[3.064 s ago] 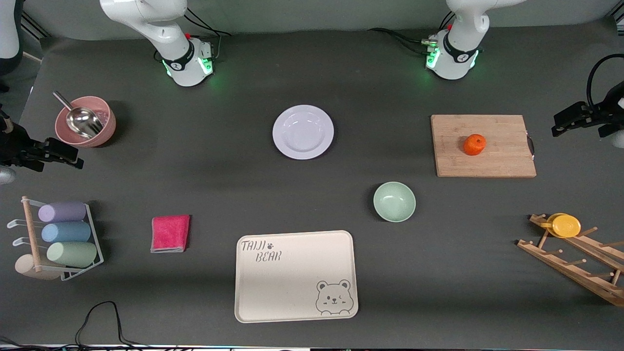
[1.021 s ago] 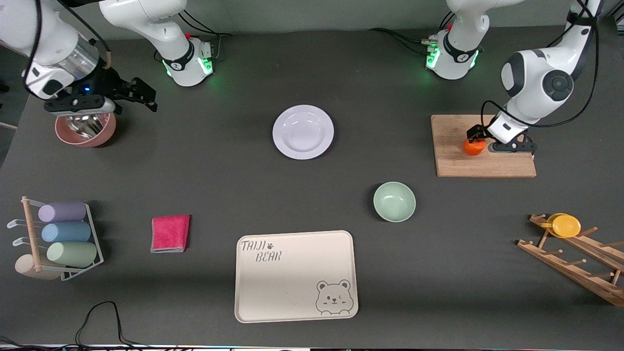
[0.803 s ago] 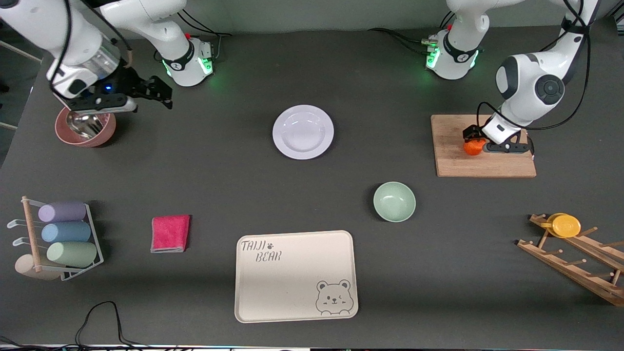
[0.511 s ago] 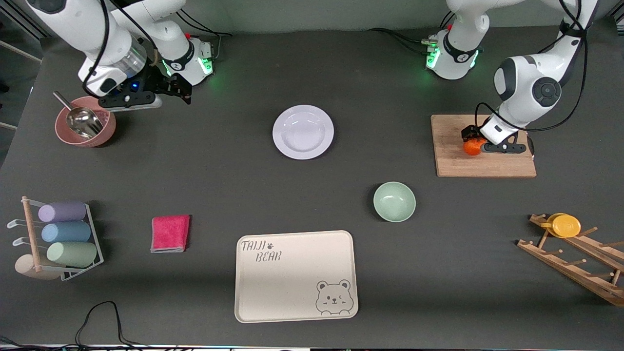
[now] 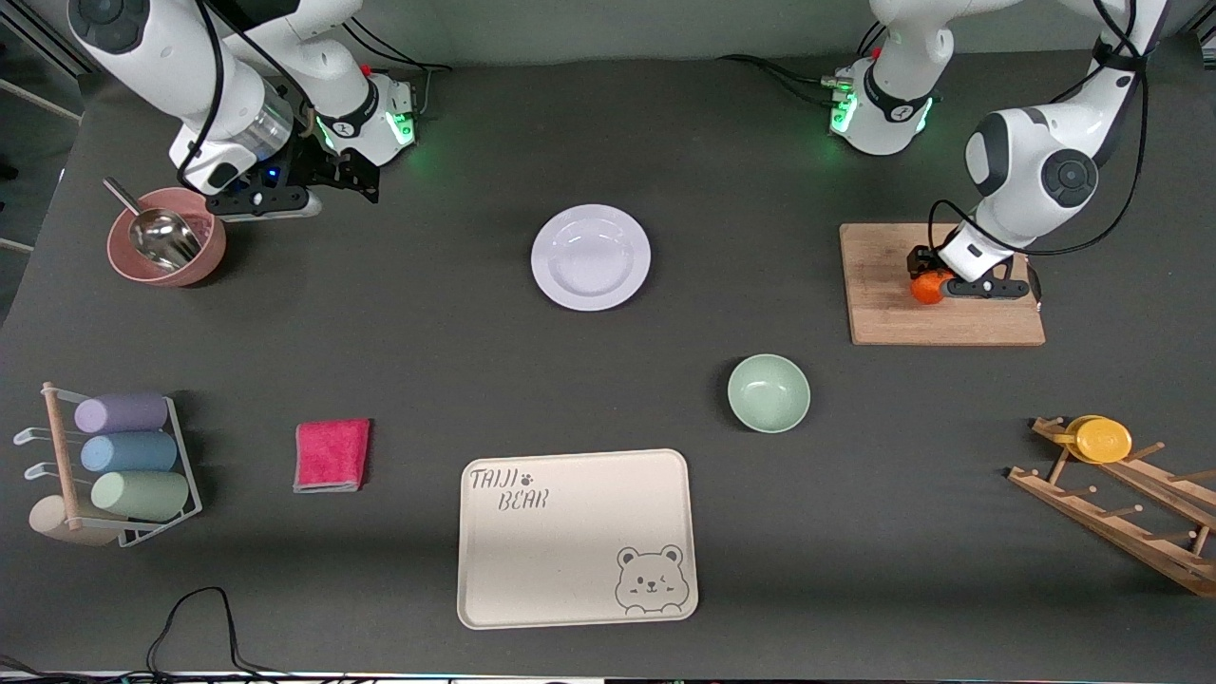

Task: Place orange and plate with both arms
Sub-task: 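Grasp and lift the orange with the left gripper while the right gripper approaches the plate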

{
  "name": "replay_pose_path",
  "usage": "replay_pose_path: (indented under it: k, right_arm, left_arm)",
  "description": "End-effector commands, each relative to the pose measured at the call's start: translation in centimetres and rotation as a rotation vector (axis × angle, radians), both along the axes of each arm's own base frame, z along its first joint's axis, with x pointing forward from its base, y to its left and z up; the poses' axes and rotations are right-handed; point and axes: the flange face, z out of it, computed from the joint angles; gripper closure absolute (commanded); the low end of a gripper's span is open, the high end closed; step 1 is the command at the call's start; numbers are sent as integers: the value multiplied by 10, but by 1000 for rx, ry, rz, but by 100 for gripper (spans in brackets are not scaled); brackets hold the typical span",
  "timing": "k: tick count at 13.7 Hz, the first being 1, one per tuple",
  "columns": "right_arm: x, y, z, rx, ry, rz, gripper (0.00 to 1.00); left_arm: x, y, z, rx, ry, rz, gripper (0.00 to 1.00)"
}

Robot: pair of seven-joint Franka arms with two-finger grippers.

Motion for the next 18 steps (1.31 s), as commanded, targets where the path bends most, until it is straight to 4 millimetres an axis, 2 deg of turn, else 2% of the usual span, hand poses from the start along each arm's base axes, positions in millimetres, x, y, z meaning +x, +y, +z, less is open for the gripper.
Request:
replay_pose_path:
  k: [1,3,5,7,10,14,16,18]
  right_arm:
    - [-6,-15,-25,154,9,12,0]
    - [-3,-31,-54,282,20,13,0]
    - [-5,-37,-85,422,36,19,0]
    - [-3,-52,-122,546,46,21,0]
    - [-4,-58,-177,717,25,56,0]
    - [-16,-60,-243,857,-30,49,0]
    - [-23,-55,-270,941,-43,55,0]
    - [-31,-56,-298,1010,-69,55,0]
  left_arm:
    - [7,-1,14,-6,-16,-19,84]
    - [24,-5,40,-9,27,-13,84]
    - [38,-10,77,-18,37,-6,84]
    - [46,-26,104,-73,25,32,84]
    - [63,-74,143,-76,30,85,84]
    - [70,-144,189,-49,79,137,84]
    - [67,-186,211,-27,82,176,84]
    - [57,-231,223,-22,69,217,84]
